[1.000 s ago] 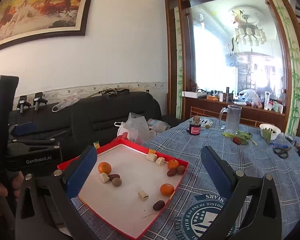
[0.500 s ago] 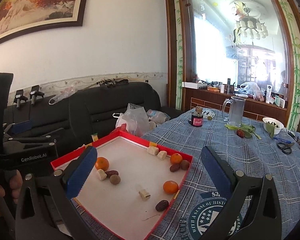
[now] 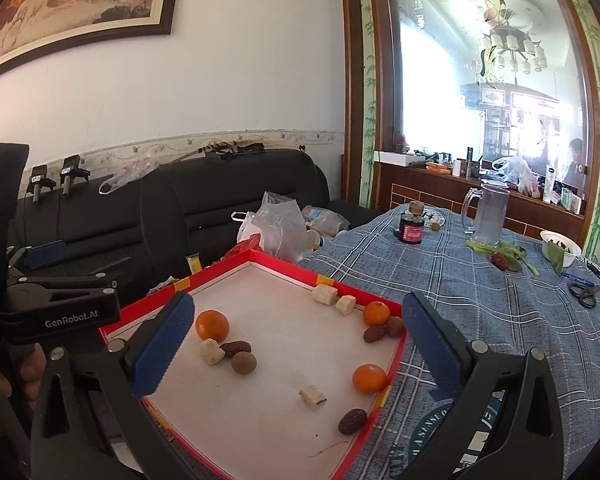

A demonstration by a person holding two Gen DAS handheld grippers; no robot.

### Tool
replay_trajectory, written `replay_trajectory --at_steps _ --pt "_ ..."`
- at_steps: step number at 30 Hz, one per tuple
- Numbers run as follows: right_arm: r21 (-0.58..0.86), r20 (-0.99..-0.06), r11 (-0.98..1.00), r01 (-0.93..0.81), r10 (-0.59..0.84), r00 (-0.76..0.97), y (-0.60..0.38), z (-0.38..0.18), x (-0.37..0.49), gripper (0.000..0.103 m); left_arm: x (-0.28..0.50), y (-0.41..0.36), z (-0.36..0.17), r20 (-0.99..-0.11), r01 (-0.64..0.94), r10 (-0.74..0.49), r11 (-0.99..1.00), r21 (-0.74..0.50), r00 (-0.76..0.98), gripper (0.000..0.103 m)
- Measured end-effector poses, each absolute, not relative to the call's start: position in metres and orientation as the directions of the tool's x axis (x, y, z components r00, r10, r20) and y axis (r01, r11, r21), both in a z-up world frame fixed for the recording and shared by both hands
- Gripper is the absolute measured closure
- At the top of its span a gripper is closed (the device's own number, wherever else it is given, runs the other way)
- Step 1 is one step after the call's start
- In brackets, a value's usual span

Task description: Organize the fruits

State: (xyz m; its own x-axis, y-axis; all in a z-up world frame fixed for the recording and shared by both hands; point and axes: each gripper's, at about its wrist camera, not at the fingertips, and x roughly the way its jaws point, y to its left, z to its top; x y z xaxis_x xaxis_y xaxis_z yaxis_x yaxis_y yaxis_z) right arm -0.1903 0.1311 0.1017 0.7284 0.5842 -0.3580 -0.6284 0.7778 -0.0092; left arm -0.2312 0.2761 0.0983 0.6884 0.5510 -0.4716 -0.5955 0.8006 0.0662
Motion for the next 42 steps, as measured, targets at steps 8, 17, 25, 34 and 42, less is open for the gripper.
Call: replay_trajectory --at_steps 8,17,25,34,42 --pt "-0.007 -0.378 0.773 -0.634 0.585 0.717 0.138 0.097 -0.185 0.0 -0.23 0.282 0.094 -0.486 -0.601 0.549 0.797 0.058 0.68 0.001" --pt "0.0 -0.385 0.772 -0.636 0.587 0.712 0.138 0.094 -0.184 0.0 -0.228 0.282 0.094 -0.494 -0.6 0.544 0.798 0.056 0.678 0.001" --pt "0.014 -0.381 0.775 -0.632 0.589 0.713 0.129 0.094 -0.184 0.0 -0.23 0.276 0.095 -0.492 -0.597 0.544 0.8 0.06 0.679 0.001" --pt "0.038 -0.381 0.783 -0.621 0.585 0.715 0.116 0.094 -0.185 0.0 -0.23 0.265 0.096 -0.496 -0.584 0.533 0.809 0.063 0.685 0.001" --pt "0.066 -0.381 0.783 -0.618 0.593 0.71 0.105 0.095 -0.183 0.0 -0.23 0.254 0.1 -0.49 -0.573 0.525 0.817 0.062 0.696 0.001"
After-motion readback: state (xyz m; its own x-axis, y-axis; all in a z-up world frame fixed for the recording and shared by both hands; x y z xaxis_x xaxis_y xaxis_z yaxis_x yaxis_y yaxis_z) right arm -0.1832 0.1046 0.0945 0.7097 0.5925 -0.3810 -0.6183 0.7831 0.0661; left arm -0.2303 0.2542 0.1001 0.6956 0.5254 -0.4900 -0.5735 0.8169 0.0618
